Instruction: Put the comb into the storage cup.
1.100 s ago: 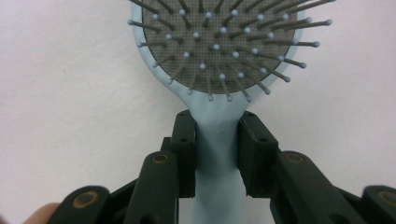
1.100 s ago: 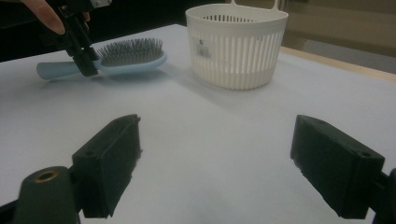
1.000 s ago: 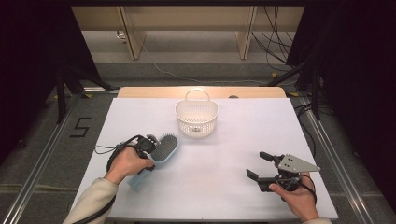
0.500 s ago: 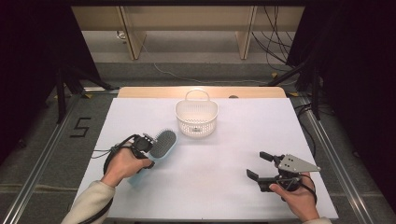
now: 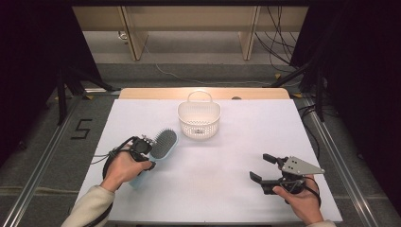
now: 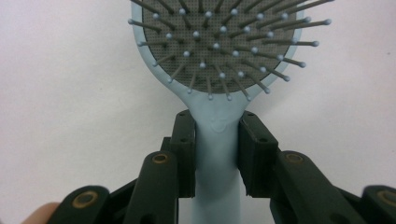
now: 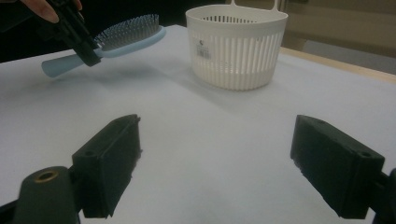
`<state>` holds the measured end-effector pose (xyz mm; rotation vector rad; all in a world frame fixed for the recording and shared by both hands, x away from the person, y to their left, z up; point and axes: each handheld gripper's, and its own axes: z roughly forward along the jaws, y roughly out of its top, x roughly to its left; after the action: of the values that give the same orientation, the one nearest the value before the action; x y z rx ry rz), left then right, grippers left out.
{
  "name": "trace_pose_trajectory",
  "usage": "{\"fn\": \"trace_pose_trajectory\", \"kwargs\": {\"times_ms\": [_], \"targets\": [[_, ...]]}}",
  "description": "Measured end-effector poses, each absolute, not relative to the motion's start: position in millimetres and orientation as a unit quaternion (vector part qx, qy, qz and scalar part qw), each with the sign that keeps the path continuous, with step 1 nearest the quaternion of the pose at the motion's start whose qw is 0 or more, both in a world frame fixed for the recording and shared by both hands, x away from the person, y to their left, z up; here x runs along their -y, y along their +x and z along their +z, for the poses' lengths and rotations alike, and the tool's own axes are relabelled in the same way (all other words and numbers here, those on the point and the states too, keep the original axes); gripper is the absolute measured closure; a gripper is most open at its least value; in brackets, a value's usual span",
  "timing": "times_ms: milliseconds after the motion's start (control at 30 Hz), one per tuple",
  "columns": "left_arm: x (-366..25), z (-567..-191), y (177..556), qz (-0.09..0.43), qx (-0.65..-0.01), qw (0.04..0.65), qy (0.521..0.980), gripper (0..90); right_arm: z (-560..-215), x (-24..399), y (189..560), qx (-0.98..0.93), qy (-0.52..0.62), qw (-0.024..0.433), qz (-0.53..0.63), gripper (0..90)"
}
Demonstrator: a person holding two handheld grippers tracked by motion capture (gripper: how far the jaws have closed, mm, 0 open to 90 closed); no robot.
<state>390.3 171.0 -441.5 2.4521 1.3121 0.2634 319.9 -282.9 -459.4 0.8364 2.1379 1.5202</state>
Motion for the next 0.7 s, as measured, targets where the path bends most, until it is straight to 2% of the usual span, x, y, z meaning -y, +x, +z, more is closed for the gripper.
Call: {"fn": "trace_pose_trajectory", "kwargs": {"times_ms": [700], "targets": [[-172.4, -436.1, 387.9, 0.122, -0.467, 0.205, 0.852, 69.9, -459.3, 282.9, 319.7, -0.761, 0.298, 0.193, 0.543, 16.6]]}}
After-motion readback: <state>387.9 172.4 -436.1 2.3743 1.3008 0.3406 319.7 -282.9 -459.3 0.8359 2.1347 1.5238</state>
